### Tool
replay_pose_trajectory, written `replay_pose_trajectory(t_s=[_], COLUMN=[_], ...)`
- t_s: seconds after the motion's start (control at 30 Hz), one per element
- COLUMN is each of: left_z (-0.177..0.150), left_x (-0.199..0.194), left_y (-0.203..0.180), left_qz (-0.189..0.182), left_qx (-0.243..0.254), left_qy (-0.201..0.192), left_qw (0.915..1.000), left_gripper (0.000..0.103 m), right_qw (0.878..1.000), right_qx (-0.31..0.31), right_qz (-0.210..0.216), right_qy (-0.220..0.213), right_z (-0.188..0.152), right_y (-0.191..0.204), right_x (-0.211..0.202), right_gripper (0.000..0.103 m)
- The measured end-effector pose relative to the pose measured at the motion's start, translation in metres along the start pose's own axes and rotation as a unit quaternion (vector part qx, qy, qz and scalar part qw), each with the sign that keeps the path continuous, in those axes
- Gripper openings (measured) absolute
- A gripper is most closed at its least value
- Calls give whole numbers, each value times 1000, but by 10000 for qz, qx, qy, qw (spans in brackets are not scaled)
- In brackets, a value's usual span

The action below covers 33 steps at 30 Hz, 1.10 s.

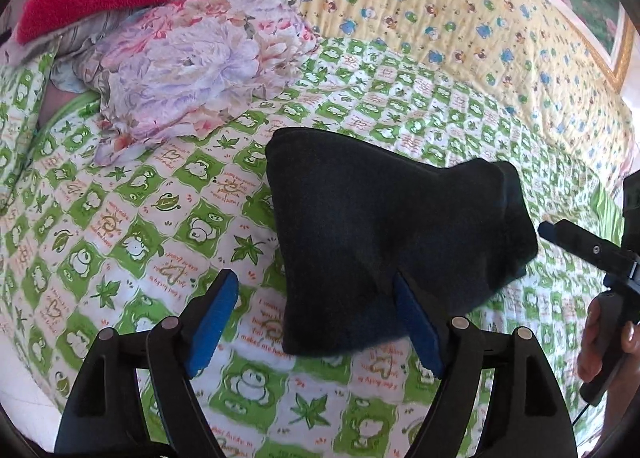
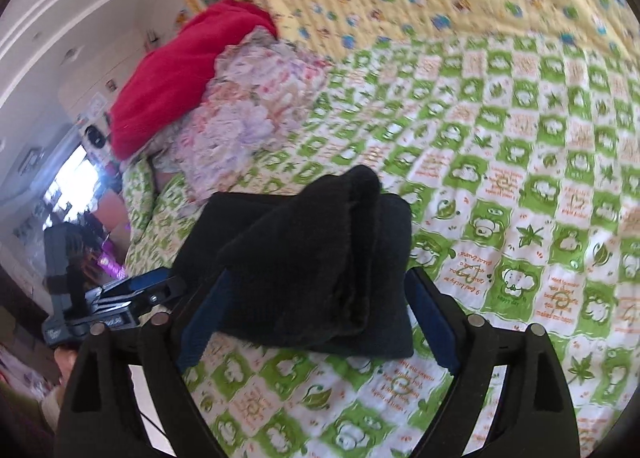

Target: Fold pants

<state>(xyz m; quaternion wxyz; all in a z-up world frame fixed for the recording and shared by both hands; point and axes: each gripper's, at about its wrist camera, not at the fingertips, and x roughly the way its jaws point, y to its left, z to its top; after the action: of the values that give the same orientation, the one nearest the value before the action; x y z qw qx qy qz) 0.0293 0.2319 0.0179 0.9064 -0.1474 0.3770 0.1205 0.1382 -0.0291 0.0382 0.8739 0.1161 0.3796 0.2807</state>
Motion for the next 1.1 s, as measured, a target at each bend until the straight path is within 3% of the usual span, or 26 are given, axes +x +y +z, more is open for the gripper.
replay_pose_trajectory(t_s=[0.33, 0.7, 1.1], left_z=[-23, -44, -50], left_x=[-17, -24, -30], left_y=[-10, -12, -12], left_qz=[134, 432, 410], left_qx=[297, 487, 558], left_qy=[-12, 45, -5], left_qw=[9995, 9979, 9976], left_gripper=[81, 81, 81], right_qw=[9967, 9935, 9914], right_qx=[-742, -1029, -1112], right_qz=[-256, -317, -493], right_qy=[230, 373, 485], right_z=[-29, -46, -62], right_y=[28, 38, 41], right_x=[-11, -12, -1], right_gripper=[91, 91, 91])
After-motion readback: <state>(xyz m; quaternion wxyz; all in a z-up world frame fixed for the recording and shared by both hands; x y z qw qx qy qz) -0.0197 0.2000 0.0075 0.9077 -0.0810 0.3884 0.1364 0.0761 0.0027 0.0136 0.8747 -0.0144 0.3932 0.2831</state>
